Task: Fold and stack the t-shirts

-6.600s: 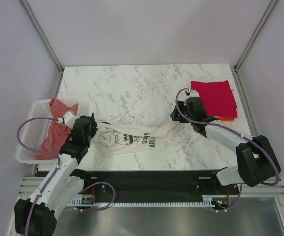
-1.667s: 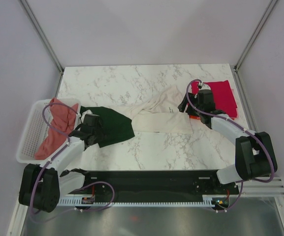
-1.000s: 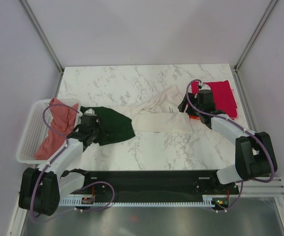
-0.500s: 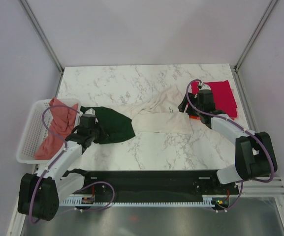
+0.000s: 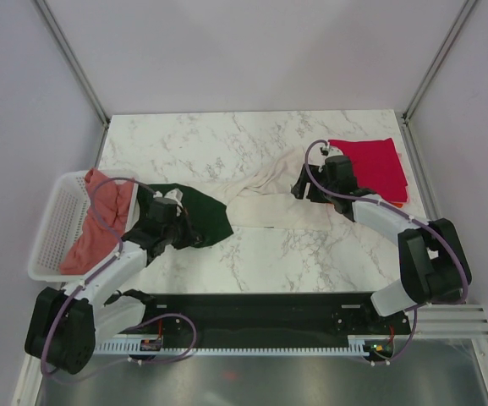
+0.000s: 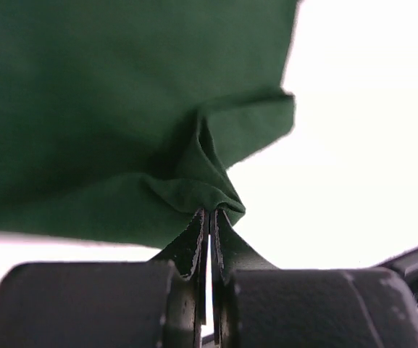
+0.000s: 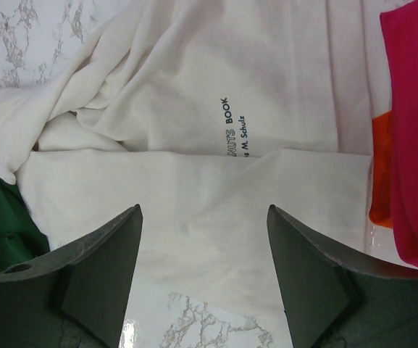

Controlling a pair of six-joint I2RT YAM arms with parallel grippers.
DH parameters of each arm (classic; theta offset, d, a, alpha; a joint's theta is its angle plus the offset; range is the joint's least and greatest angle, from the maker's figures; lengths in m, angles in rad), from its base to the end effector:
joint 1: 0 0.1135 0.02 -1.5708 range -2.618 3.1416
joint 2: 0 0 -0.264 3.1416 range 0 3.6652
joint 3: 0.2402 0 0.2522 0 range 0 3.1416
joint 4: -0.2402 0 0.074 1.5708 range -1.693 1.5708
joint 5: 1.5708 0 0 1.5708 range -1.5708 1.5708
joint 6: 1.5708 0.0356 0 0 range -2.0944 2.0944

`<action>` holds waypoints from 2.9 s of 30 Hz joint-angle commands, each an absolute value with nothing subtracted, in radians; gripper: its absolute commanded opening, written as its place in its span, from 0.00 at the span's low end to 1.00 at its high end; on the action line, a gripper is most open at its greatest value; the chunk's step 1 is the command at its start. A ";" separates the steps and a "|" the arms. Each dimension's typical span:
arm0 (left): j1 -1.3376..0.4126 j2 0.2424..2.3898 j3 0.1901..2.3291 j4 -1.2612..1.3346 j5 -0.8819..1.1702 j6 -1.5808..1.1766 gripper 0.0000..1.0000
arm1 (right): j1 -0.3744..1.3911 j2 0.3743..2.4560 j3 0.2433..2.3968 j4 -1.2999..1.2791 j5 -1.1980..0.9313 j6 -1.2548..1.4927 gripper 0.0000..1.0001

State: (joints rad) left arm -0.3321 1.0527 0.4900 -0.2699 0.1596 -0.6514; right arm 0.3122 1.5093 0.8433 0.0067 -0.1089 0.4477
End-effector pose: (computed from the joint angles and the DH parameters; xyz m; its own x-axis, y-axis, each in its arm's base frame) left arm 0.1890 -0.0712 0.1822 -0.8125 -0.3530 -0.4639 -0.0876 0.8607 -0.5015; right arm 0.3033 0.1019 0.2058 -0.6931 0.2285 -0.6837 -0.0966 0.9105 0.4022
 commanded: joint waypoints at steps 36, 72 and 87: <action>-0.831 1.146 0.693 -0.532 -0.083 -0.543 0.83 | 0.307 1.476 0.854 0.003 -0.055 0.434 0.79; -0.763 1.100 0.649 -0.538 -0.293 -0.808 0.02 | 0.305 1.422 0.830 -0.037 0.023 0.436 0.80; -0.385 0.661 0.566 -0.584 -0.196 -0.801 0.02 | 0.278 1.376 0.811 -0.072 0.198 0.505 0.91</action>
State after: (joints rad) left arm -0.3958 0.6888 0.5533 -0.5594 -0.1898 -0.7689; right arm 0.2836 1.3830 0.8101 -0.0689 0.1612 0.4782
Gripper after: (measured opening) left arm 0.030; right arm 0.908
